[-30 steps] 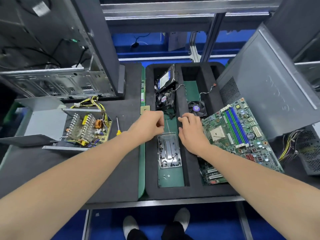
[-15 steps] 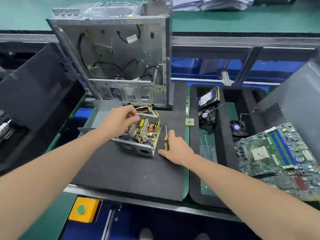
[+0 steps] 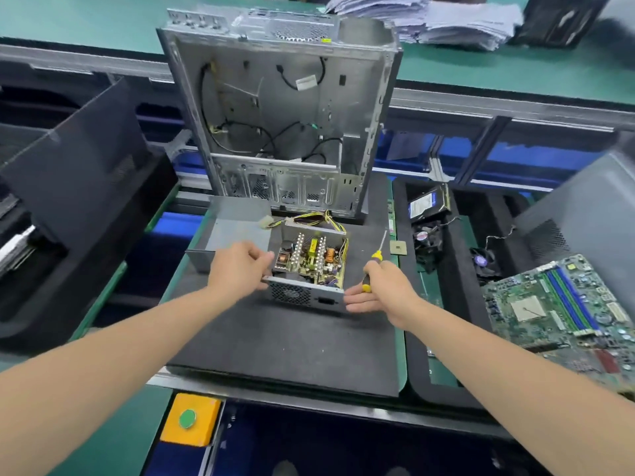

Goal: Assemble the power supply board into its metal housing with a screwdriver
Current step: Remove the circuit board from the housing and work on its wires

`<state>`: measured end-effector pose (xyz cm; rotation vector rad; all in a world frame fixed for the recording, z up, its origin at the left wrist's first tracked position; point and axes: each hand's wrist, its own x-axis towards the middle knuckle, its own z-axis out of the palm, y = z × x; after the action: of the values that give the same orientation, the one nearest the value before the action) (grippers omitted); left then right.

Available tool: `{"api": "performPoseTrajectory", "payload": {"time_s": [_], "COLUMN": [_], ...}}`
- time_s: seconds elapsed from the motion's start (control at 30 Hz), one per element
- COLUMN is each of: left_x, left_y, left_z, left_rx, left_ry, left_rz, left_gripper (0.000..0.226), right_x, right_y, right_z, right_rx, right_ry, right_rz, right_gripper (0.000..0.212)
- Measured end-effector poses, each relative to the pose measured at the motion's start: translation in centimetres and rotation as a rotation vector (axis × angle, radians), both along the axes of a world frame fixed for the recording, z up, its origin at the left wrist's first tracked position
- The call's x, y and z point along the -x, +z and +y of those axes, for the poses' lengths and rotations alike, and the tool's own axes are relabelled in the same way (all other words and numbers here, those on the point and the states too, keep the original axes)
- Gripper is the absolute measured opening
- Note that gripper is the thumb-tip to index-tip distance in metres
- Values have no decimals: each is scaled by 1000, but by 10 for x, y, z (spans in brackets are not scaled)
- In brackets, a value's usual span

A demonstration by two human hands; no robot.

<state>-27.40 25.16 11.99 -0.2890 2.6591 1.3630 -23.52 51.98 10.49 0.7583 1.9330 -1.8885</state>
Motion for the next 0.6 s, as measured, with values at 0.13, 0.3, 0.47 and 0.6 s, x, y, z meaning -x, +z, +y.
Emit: {"api": "performPoseTrajectory", "payload": {"time_s": [0.13, 0.3, 0.47, 0.6], "left_x": [-10, -28, -47, -53], "left_y": [-8, -16, -26, -28], "left_z": [3, 25, 80, 125], "left_rx": [-100, -319, -515, -592], "left_ry": [70, 69, 35, 2], "left_rz": [-37, -141, -182, -187], "left_gripper": [24, 23, 17, 17], "right_x": [-4, 1, 10, 13], "right_y": [13, 22, 21, 26], "right_z": [-4, 9, 24, 31], "right_rx": [-37, -179, -338, -676], "right_ry": [-88, -153, -155, -2], "right_rz": [34, 98, 220, 293], "right_gripper": [31, 19, 5, 20]}}
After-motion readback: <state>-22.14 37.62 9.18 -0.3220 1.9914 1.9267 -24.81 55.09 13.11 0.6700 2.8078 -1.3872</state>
